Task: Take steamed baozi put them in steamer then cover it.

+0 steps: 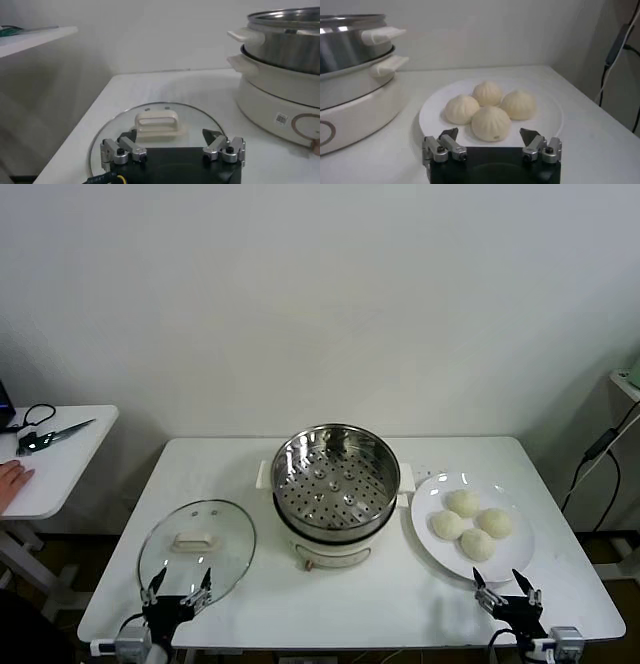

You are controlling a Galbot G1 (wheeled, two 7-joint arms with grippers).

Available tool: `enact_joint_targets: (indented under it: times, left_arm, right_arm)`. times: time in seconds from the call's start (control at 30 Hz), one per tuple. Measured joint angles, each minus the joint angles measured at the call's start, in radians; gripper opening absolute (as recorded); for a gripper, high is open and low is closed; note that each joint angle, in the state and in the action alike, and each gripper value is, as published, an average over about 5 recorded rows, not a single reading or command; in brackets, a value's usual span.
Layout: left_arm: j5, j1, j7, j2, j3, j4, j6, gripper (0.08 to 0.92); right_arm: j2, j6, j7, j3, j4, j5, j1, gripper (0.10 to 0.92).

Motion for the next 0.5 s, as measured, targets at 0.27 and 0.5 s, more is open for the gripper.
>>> enact_joint_targets:
  times: [0.27, 0.5]
  left_arm:
    - [0.0, -0.008, 0.001, -0.001, 0.0, -0.006, 0.009, 0.823]
    - [-0.003, -0.015, 0.002, 0.002, 0.003, -0.014, 0.012, 0.823]
  right_arm:
    - [-0.052, -0.09, -0.017, -0.005, 0.004, -0.038, 0.104, 0.823]
    - [-0.207, -0.181, -0.128, -0.075, -0.064, -0.083, 0.347, 0.823]
